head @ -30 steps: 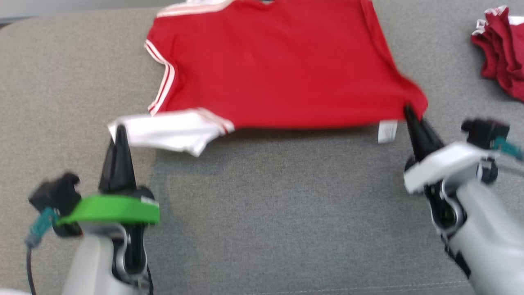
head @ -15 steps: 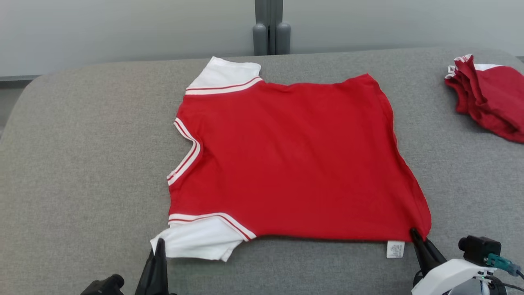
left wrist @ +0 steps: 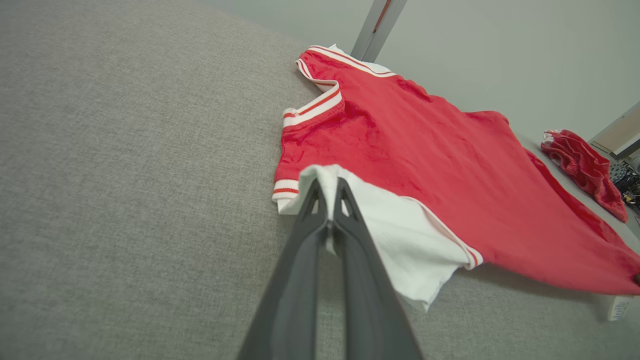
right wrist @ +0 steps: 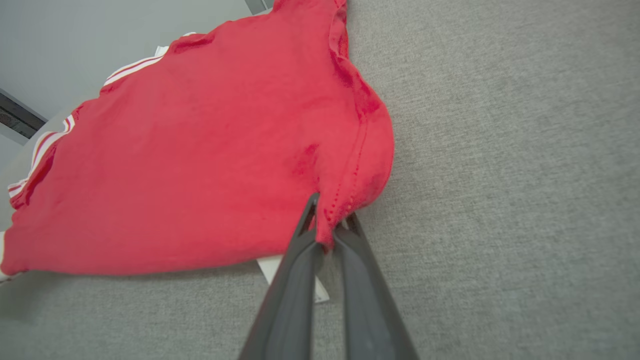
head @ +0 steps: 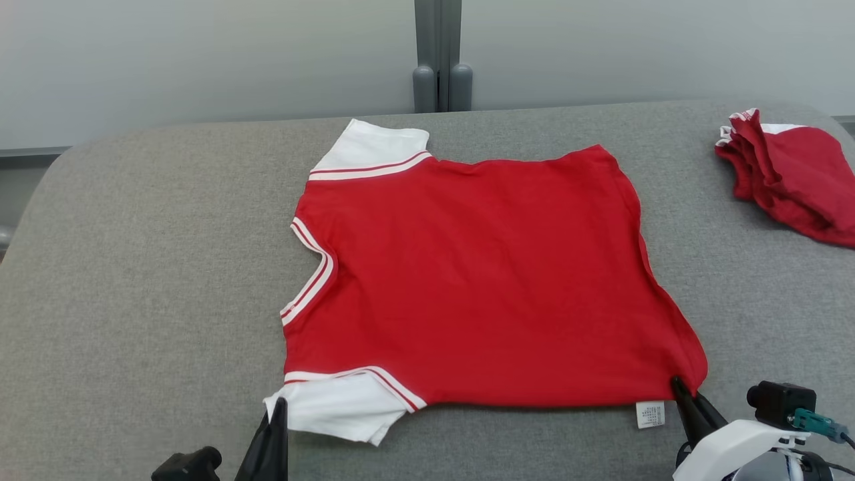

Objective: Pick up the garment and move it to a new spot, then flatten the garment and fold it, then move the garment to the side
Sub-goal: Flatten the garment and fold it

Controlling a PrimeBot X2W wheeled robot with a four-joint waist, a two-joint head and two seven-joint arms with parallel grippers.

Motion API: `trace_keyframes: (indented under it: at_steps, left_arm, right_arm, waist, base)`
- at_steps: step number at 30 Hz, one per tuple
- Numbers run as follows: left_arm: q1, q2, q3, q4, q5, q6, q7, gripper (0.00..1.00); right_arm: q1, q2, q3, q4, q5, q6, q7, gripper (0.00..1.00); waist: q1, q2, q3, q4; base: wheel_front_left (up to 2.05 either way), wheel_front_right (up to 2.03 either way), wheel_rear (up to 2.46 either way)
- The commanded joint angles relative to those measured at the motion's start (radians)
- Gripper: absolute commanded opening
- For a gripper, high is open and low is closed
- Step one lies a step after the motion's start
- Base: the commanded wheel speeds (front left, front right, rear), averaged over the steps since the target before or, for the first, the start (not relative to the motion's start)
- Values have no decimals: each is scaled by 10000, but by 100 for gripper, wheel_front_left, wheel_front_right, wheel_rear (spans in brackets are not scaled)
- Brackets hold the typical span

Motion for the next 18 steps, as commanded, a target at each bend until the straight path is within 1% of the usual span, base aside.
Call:
trace_keyframes:
  at_steps: [1,8,13,18]
  left_arm:
    - [-277,139,3,63,149,-57,11,0]
    - [-995,364,-76,334,183,-175,80,0]
    - [-1740,571,-238,670,231,-297,209,0]
    - [-2862,772,-468,1214,289,-415,392,0]
  right_arm:
    - [-11,-7,-106,-114,-117,-18,125,0]
    - [-257,141,-212,-550,-471,-18,881,0]
    - [-718,50,-118,-683,-573,-18,1642,0]
    - [-1452,-65,-124,-682,-552,-18,2276,0]
  waist:
    - [0,-1,-9,-22]
    - [0,-1,63,-155]
    - [0,-1,254,-250]
    - [0,-1,505,-292]
  base:
    - [0,0,0]
    - [0,0,0]
    - [0,0,0]
    - [0,0,0]
